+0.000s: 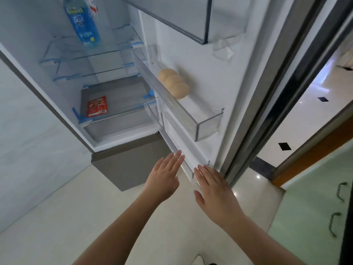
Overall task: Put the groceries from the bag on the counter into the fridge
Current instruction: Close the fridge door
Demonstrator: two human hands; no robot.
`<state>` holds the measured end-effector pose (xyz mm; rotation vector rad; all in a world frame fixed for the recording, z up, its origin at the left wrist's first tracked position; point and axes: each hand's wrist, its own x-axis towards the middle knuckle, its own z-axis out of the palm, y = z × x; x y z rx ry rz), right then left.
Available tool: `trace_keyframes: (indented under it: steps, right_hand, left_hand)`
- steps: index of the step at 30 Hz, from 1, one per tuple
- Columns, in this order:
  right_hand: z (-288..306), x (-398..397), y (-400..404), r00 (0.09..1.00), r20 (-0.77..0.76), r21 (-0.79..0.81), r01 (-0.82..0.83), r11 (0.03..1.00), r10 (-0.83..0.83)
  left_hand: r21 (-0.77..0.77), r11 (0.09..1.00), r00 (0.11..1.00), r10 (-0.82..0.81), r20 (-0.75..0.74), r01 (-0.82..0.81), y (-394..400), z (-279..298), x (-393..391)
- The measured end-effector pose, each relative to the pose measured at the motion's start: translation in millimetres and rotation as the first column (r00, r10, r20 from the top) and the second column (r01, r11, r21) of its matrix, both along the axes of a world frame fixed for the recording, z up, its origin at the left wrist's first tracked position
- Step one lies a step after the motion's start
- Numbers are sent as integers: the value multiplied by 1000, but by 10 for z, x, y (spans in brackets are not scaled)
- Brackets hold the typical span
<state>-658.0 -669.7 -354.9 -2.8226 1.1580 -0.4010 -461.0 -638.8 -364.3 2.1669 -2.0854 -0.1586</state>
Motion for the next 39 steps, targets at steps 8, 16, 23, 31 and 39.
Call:
trace_keyframes:
  steps: [8, 16, 23, 31, 39]
  right_hand:
    - [135, 250, 430, 991, 52, -36, -122, 992, 124]
    - [312, 604, 904, 974, 65, -82, -210, 974, 216]
    - [496, 812, 1108, 959, 131, -164, -229, 960, 251]
    - [653, 1007, 1094, 904, 372, -296, -101, 950, 212]
    - [707, 1553, 1043, 810, 514, -224, -189, 956, 280]
  left_hand:
    - [14, 996, 996, 88, -22, -88, 477, 141, 205]
    - [75, 985, 987, 150, 49, -153, 1078, -33, 406]
    - [96, 969, 973, 225, 55, -229, 1293, 93, 814]
    - [-106, 967, 972, 226, -60, -231, 1726, 343, 1095]
    - [-451, 876, 984, 124, -131, -170, 1898, 772, 1049]
